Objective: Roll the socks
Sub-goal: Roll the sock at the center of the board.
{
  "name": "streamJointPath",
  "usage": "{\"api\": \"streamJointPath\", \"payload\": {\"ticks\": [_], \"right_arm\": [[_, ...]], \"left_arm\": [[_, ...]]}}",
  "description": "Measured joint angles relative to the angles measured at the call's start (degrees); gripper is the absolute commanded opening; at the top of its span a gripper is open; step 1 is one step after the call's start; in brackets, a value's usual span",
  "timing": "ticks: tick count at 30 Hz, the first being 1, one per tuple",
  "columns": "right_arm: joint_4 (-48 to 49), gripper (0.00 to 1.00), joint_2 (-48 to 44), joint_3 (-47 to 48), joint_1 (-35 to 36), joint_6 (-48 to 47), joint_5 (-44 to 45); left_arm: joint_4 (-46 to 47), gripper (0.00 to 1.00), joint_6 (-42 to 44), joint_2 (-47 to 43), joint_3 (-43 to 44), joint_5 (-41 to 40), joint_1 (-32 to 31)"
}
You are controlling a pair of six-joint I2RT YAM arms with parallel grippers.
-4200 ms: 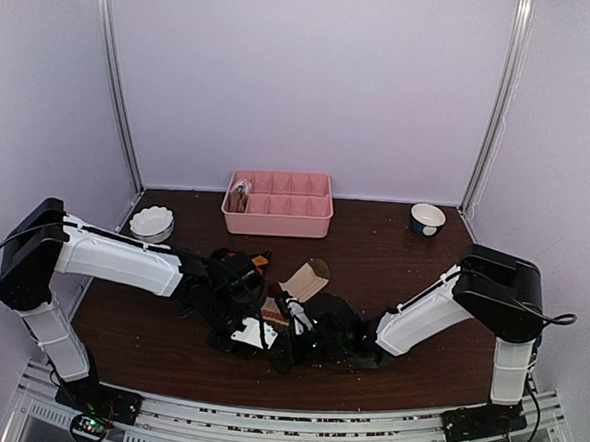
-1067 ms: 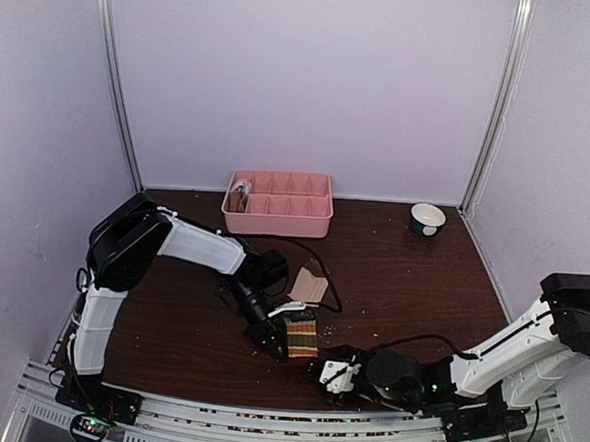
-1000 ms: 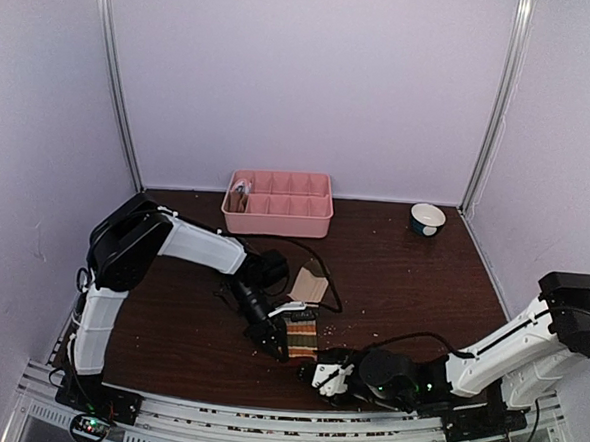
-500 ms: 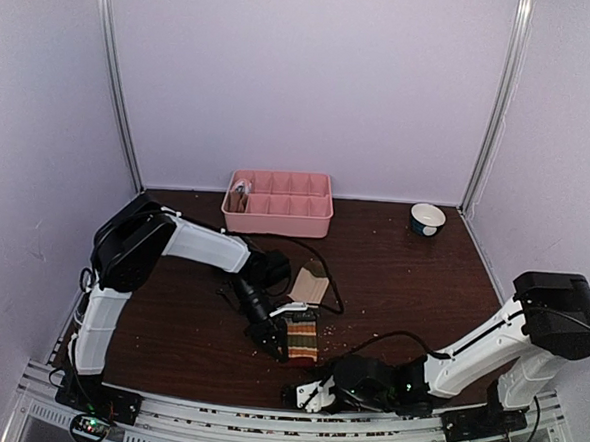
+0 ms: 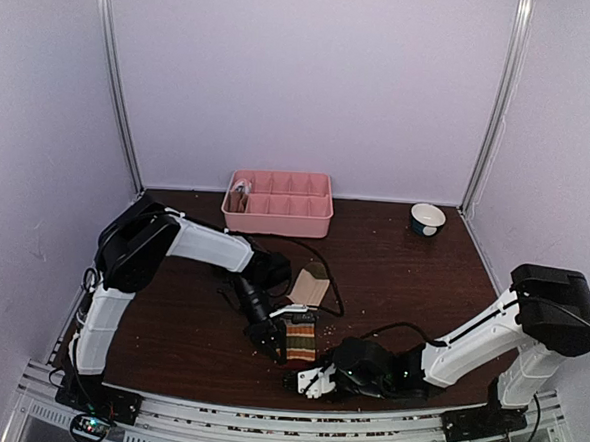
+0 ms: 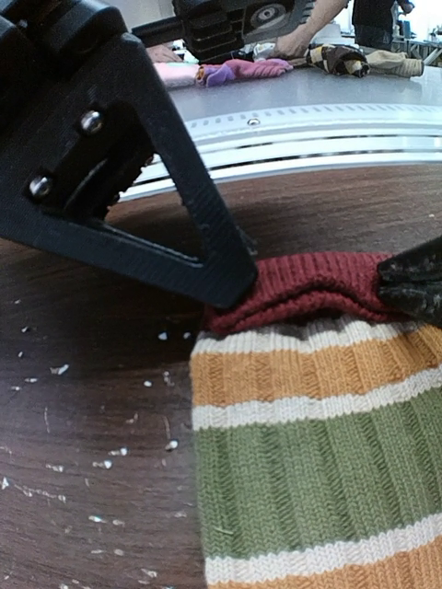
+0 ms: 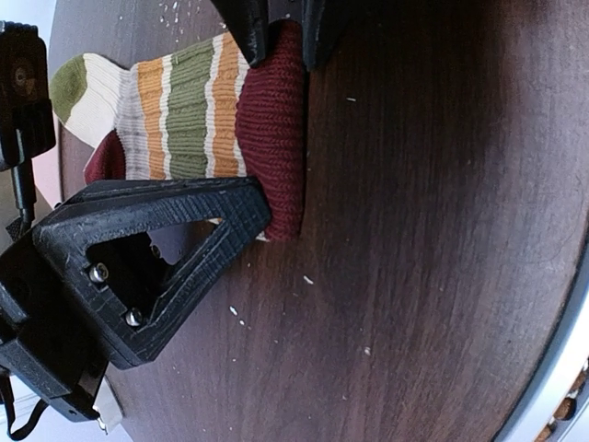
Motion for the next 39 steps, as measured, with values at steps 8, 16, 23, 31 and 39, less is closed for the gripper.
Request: {"api": "streamJointPath", "payload": {"ticks": [8,16,23,31,39], "right_arm": [[-0.4,0.16,0.0,0.3,-0.7,0.7,-1.1],[-1.3,0.08,0.0,0.8,-0.7,0.6,-1.0],[-3.7,0.12,0.0,2.3,-0.7,1.0,-1.0],[-3.6,0.21,0.0,2.3,0.2,1.7,1.5],[-2.7,0.21,0.0,2.3,2.8,0.8,4.8]], "left_arm": [[-1.8,0.03,0.2,0.9,1.5,0.0,0.0],[-2.8,0.03,0.4,1.2,2.0,0.0,0.0],[-3.8,0.04,0.3,1.3,2.3,-0.3,0.4],[-5.0,0.04,0.3,1.6,3.0,-0.7,0.5],[-5.7,0.04,0.3,1.9,3.4,-0.9,0.5]]}}
